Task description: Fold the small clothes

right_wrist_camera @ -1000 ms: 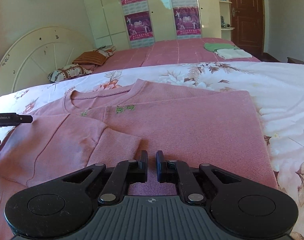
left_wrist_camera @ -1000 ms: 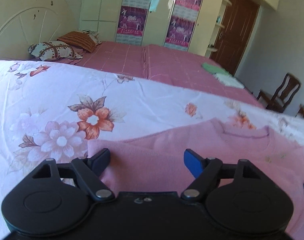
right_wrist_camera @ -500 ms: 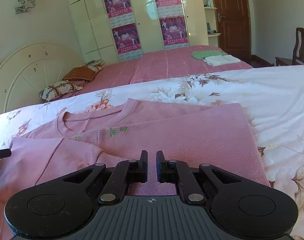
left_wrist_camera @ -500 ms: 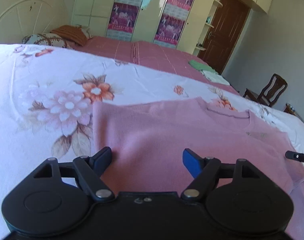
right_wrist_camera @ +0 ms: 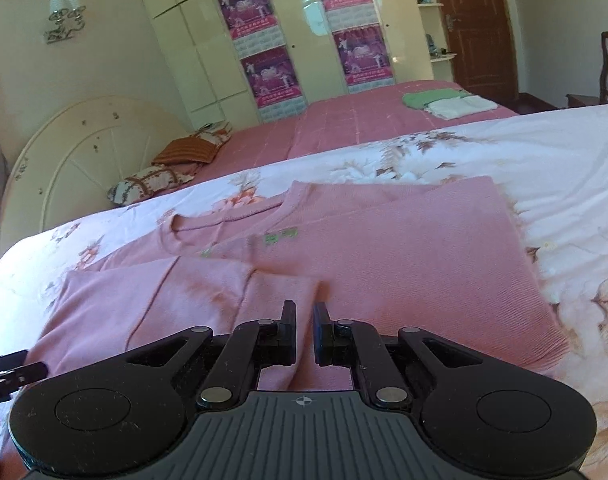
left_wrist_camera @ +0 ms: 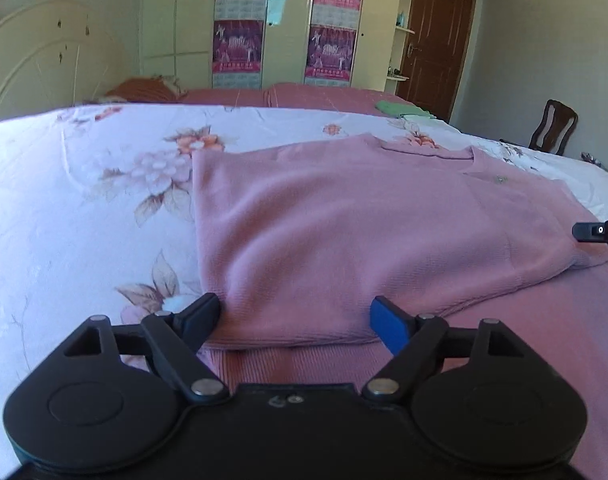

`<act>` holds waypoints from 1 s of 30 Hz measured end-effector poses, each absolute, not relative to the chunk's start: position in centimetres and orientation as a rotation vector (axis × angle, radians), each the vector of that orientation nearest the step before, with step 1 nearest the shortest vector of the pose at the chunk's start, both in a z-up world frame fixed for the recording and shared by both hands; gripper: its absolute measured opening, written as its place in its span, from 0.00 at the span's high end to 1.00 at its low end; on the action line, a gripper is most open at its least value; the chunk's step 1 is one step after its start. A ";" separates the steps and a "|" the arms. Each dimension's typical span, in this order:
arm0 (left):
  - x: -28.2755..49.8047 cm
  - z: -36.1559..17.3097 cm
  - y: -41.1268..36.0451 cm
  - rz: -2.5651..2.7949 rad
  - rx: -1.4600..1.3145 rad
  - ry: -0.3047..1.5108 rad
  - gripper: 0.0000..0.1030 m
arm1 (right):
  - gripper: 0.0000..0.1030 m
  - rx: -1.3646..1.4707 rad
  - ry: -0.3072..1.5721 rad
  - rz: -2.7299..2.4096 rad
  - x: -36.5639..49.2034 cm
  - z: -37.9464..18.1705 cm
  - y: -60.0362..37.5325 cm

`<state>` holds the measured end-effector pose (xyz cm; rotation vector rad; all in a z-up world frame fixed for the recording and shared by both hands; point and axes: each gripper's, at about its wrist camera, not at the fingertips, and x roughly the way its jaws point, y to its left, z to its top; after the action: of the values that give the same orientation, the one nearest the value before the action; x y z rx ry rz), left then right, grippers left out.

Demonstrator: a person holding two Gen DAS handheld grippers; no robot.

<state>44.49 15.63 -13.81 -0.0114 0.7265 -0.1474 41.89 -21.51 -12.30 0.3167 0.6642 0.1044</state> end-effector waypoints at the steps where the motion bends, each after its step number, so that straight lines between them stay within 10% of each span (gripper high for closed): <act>1: 44.5 -13.4 15.6 -0.147 -0.022 0.727 0.23 | 0.93 0.316 0.689 0.118 41.8 -12.8 -21.0; 22: 46.0 -13.3 13.8 -0.013 -0.046 0.749 0.22 | 0.93 0.217 0.745 -0.131 51.0 -12.8 -33.0; 30: 41.2 -13.5 11.2 0.033 0.044 0.763 0.17 | 0.92 0.123 0.714 -0.026 39.2 -13.7 -31.4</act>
<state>41.20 11.22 -13.45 0.0436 0.7627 0.0333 39.24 -31.39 -13.65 0.1232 0.7136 -0.0264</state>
